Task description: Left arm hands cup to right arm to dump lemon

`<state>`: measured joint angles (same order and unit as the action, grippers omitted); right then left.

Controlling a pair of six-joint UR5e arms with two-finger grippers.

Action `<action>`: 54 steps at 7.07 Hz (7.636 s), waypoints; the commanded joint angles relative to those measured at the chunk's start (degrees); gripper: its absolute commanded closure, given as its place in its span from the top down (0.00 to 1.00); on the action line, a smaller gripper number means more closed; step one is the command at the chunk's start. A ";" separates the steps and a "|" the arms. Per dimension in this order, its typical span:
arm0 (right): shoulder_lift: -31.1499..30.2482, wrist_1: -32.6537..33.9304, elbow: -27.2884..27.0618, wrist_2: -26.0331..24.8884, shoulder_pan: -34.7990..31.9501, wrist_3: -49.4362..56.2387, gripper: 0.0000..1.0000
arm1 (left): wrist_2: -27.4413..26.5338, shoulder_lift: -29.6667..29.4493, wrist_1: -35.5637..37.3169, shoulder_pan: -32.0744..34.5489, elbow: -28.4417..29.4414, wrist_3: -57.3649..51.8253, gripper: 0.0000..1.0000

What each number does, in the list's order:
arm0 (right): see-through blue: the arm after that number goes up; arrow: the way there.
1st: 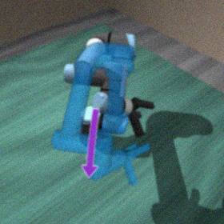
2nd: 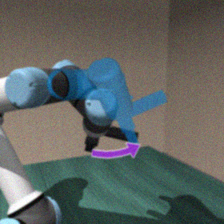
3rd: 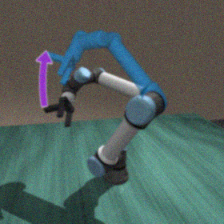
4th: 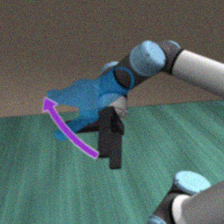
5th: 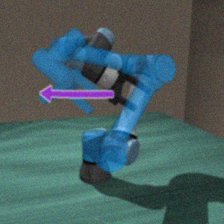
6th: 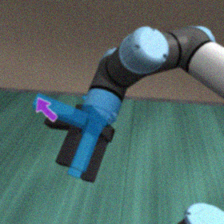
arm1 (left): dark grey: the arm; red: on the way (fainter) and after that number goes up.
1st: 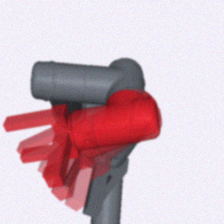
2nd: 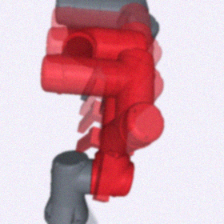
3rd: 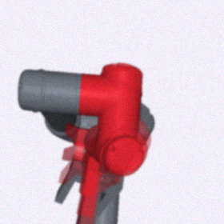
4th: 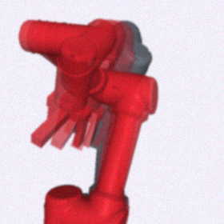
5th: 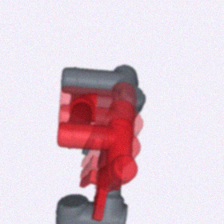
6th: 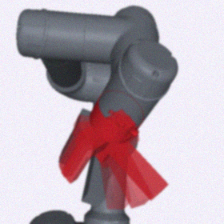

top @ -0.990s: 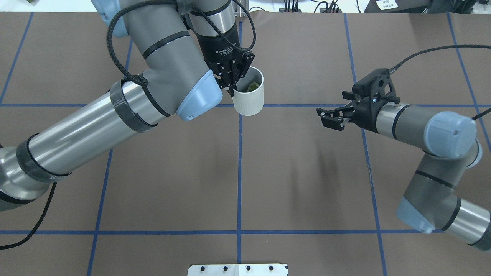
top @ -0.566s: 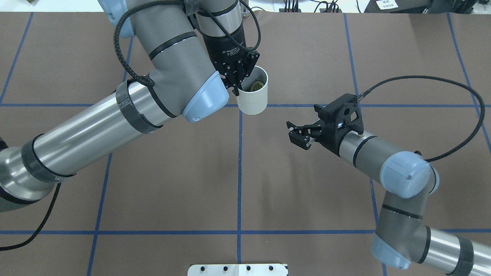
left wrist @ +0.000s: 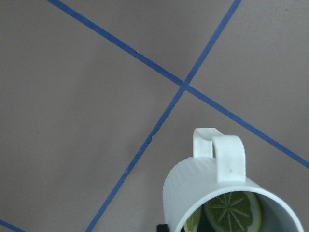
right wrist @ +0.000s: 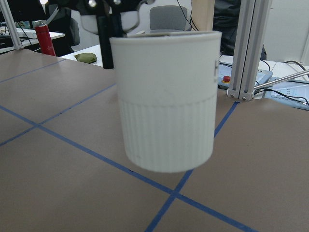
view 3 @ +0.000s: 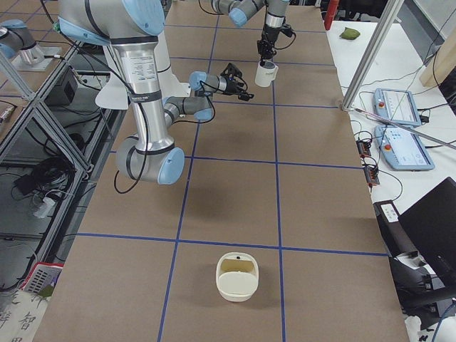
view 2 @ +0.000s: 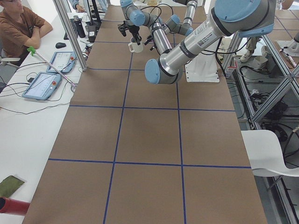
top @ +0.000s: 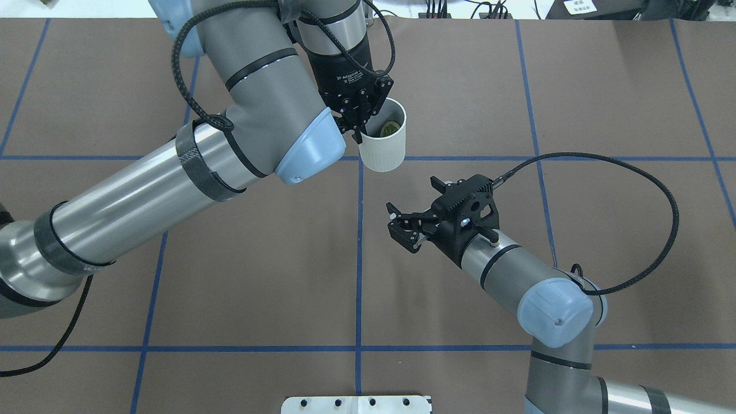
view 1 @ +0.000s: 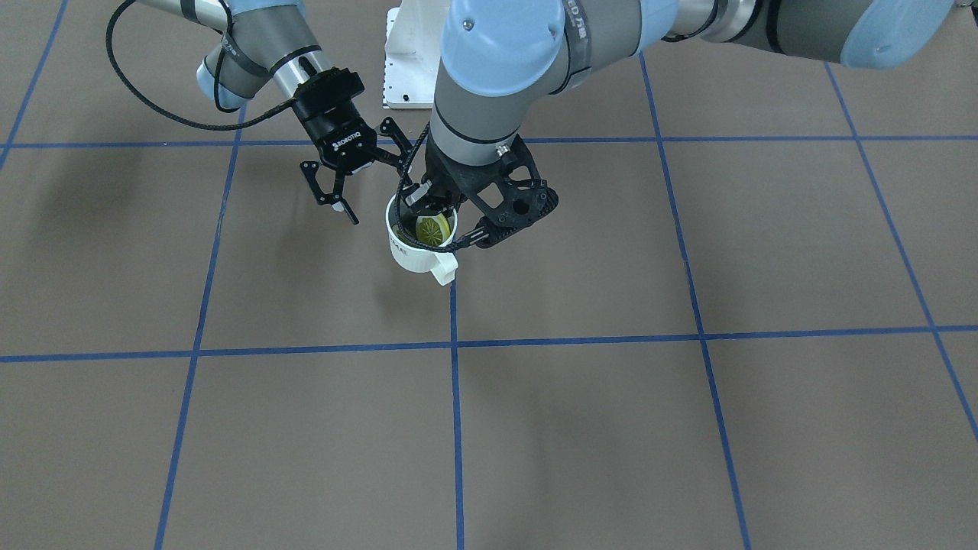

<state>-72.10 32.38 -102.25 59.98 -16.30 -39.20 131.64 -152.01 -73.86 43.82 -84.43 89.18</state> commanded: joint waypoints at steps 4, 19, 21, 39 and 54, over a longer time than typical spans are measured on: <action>2.57 -0.21 1.08 -6.61 1.44 -0.09 0.98 | -0.59 0.40 -0.06 -2.24 -0.21 -2.43 0.00; 4.51 -0.12 2.40 -9.27 1.62 -1.22 0.98 | 0.37 1.72 0.56 -3.82 -4.17 -2.17 0.00; 4.69 -0.29 3.02 -9.88 1.71 -1.58 0.98 | 0.37 1.63 0.65 -4.61 -4.17 -1.99 0.00; -19.79 -34.79 0.82 -12.78 -5.49 -20.19 0.36 | 0.29 4.62 0.91 2.94 -13.05 -1.90 1.00; -39.17 -63.40 29.64 22.89 -47.14 -66.20 0.33 | -3.23 4.27 1.17 0.66 -12.52 0.56 1.00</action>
<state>-111.41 -31.01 -73.84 80.31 -60.42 -99.31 128.51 -147.77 -72.68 44.52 -96.94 89.64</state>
